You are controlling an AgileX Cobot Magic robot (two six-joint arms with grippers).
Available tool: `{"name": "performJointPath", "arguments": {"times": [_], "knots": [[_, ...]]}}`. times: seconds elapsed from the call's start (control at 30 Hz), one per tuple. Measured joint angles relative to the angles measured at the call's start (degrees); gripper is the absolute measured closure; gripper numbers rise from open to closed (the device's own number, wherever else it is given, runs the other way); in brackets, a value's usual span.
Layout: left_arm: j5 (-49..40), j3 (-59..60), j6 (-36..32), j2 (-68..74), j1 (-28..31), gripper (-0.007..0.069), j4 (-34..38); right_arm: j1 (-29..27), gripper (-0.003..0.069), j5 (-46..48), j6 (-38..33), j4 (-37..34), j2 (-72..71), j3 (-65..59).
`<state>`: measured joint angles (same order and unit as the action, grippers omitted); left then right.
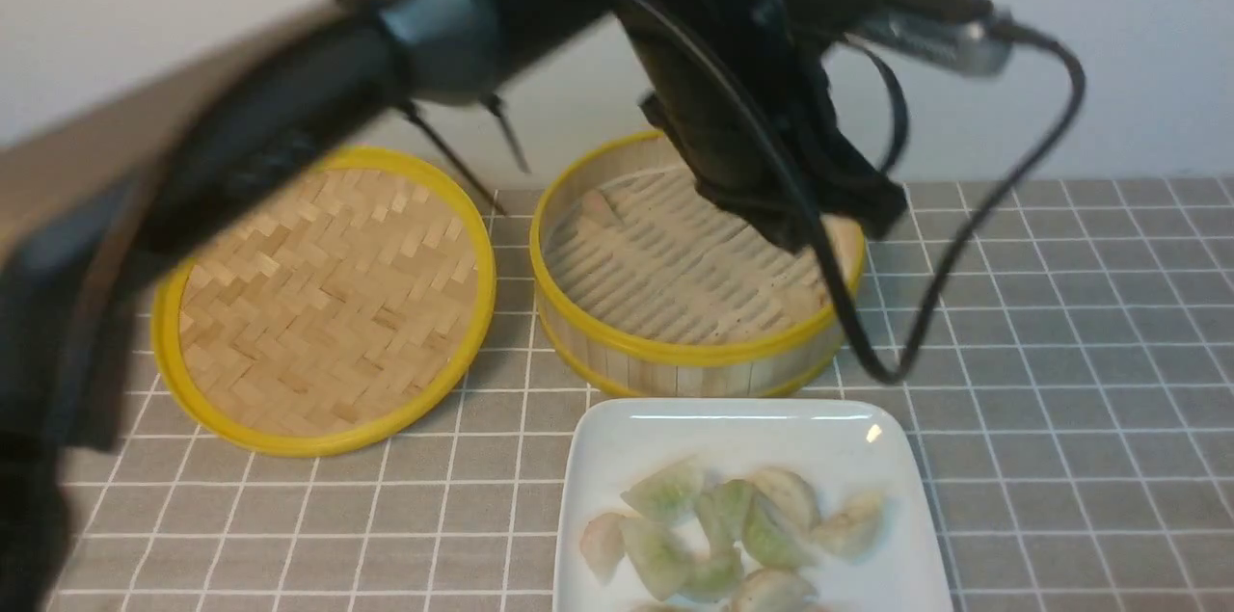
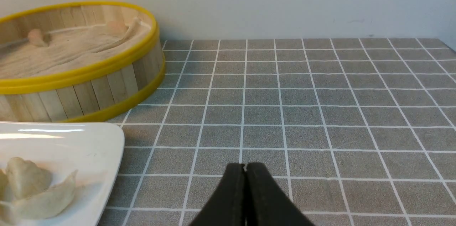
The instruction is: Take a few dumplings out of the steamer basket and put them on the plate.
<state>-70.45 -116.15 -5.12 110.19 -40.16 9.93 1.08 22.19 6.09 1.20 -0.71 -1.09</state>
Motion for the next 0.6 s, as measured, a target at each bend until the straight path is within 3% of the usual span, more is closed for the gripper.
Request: {"name": "performJointPath", "arguments": {"times": [0.13, 0.3, 0.33, 0.43, 0.6], "knots": [[2.07, 11.33, 0.80, -14.25, 2.29, 0.0629, -0.26, 0.00, 0.0671, 0.00, 0.00, 0.00, 0.00, 0.00], [14.97, 28.54, 1.19, -30.09, 2.38, 0.0629, -0.19, 0.00, 0.0671, 0.00, 0.05, 0.00, 0.00, 0.00], [21.90, 35.34, 1.19, -35.62, 2.38, 0.0629, 0.05, 0.00, 0.0671, 0.00, 0.05, 0.00, 0.00, 0.00], [30.81, 46.07, 1.19, -43.74, 2.44, 0.0629, 0.09, 0.00, 0.0671, 0.00, 0.05, 0.00, 0.00, 0.00], [38.15, 58.94, 0.56, -56.49, 2.45, 0.0629, 0.09, 0.00, 0.0671, 0.00, 0.05, 0.00, 0.00, 0.00]]}}
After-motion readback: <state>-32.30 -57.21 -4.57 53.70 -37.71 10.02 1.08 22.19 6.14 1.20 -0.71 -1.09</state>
